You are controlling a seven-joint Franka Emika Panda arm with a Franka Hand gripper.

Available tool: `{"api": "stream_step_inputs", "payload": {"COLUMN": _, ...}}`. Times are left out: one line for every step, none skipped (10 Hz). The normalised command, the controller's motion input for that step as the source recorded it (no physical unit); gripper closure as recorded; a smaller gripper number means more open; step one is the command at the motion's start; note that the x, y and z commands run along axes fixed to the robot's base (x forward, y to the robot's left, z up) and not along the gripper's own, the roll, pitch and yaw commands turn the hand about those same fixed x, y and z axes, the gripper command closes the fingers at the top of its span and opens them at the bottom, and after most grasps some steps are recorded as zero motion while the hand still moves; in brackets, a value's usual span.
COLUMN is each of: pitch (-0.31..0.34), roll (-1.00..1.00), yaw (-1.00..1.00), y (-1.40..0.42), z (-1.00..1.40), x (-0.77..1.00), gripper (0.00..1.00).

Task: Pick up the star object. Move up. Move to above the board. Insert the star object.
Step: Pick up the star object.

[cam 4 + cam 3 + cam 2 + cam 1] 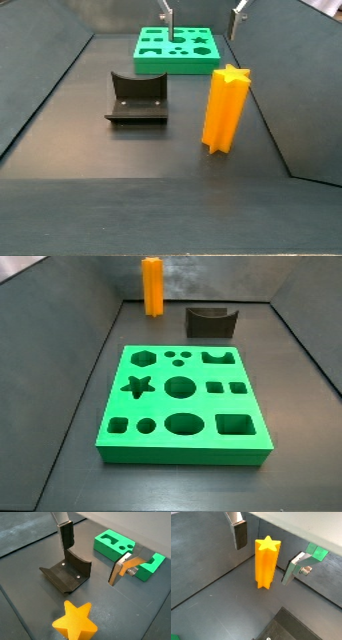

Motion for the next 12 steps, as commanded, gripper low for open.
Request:
{"api": "stream_step_inputs", "payload": {"pitch": 0.0, "roll": -0.17, "yaw": 0.0, "y": 0.69, "z": -0.19, "x": -0.22, "gripper": 0.0}}
{"api": "stream_step_inputs", "payload": {"pitch": 0.0, "roll": -0.22, "yaw": 0.08, "y": 0.93, "z": -0.37, "x": -0.47, "gripper": 0.0}}
{"api": "stream_step_inputs", "payload": {"pitch": 0.0, "roll": -0.14, "yaw": 0.44, "y": 0.7, "z": -0.41, "x": -0.35, "gripper": 0.0}}
{"api": "stream_step_inputs", "payload": {"pitch": 0.0, "roll": -0.13, "yaw": 0.8, "y": 0.37, "z": -0.48, "x": -0.29, "gripper": 0.0}}
{"api": "stream_step_inputs", "payload": {"pitch": -0.013, "roll": -0.16, "yaw": 0.89, "y": 0.23, "z": -0.49, "x": -0.2, "gripper": 0.0}}
{"api": "stream_step_inputs", "payload": {"pitch": 0.0, "roll": -0.22, "yaw": 0.44, "y": 0.4, "z": 0.0, "x": -0.08, "gripper": 0.0}}
{"api": "stream_step_inputs", "payload": {"pitch": 0.0, "roll": 0.0, "yaw": 0.04, "y": 0.0, "z": -0.09, "x": 0.0, "gripper": 0.0}}
{"api": "stream_step_inputs", "payload": {"pitch": -0.029, "roll": -0.1, "yaw": 0.68, "y": 0.26, "z": -0.17, "x": -0.01, "gripper": 0.0}}
{"api": "stream_step_inputs", "payload": {"pitch": -0.069, "roll": -0.11, "yaw": 0.91, "y": 0.11, "z": -0.24, "x": -0.05, "gripper": 0.0}}
{"api": "stream_step_inputs", "payload": {"pitch": -0.023, "roll": -0.07, "yaw": 0.4, "y": 0.05, "z": -0.09, "x": 0.0, "gripper": 0.0}}
{"api": "stream_step_inputs", "payload": {"pitch": -0.024, "roll": -0.06, "yaw": 0.27, "y": 0.0, "z": -0.05, "x": 0.0, "gripper": 0.0}}
{"api": "stream_step_inputs", "payload": {"pitch": -0.004, "roll": -0.02, "yaw": 0.25, "y": 0.0, "z": -0.04, "x": 0.0, "gripper": 0.0}}
